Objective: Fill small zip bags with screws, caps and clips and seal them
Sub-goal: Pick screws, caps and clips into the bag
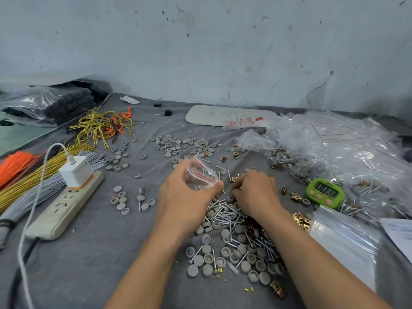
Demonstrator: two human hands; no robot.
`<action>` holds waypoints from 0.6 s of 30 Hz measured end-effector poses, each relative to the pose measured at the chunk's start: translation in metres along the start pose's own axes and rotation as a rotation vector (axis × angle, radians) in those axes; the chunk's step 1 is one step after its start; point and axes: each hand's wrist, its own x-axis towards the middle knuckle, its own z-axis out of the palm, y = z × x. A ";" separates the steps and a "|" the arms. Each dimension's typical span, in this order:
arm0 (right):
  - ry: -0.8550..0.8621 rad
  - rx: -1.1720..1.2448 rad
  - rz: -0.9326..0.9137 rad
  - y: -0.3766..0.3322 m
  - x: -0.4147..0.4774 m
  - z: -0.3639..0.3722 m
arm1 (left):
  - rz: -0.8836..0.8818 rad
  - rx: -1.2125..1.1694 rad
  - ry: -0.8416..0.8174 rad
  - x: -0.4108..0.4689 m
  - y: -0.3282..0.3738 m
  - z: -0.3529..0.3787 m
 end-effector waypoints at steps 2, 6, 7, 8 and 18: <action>0.004 -0.036 0.022 -0.001 0.000 0.001 | 0.005 0.001 -0.005 0.000 -0.001 -0.001; 0.026 -0.080 0.081 -0.006 -0.001 0.001 | 0.022 -0.004 -0.008 -0.001 -0.001 -0.004; 0.034 -0.078 0.098 -0.007 -0.002 0.001 | 0.020 -0.003 -0.009 -0.001 -0.001 -0.005; 0.039 -0.081 0.111 -0.008 -0.003 0.001 | 0.017 -0.001 -0.012 -0.001 -0.001 -0.005; 0.183 0.766 -0.023 -0.007 -0.025 -0.048 | 0.031 0.053 -0.057 -0.004 0.005 -0.002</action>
